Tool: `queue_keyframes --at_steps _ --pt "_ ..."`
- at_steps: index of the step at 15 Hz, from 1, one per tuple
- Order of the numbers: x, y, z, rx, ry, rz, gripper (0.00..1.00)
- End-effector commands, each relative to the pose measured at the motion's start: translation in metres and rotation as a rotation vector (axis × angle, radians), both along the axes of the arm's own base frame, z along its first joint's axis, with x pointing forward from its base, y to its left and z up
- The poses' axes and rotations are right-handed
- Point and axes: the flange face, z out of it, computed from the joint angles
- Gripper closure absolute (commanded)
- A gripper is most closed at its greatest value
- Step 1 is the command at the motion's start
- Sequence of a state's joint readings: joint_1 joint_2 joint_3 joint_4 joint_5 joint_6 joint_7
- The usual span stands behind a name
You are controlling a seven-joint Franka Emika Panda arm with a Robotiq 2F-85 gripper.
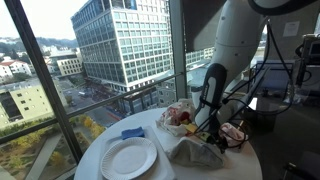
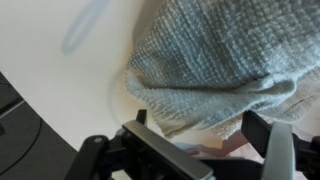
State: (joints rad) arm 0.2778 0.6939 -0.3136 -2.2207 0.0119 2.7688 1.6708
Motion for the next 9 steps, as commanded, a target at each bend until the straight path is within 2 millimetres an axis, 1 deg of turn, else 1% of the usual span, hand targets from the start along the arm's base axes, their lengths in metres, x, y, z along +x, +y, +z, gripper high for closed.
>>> queue_keyframes --at_steps 1,2,3,4,9 --pt "0.0092 0.0152 -0.0023 0.034 -0.021 -0.012 0.30" --pt "0.0108 0.0188 -0.0026 0.026 -0.019 -0.005 0.30" --pt "0.0123 0.0216 -0.0014 0.030 -0.023 0.002 0.36" --pt "0.0136 0.0223 -0.0002 0.025 -0.026 0.009 0.47" --pt "0.0159 0.0207 0.0049 0.013 -0.038 0.018 0.85"
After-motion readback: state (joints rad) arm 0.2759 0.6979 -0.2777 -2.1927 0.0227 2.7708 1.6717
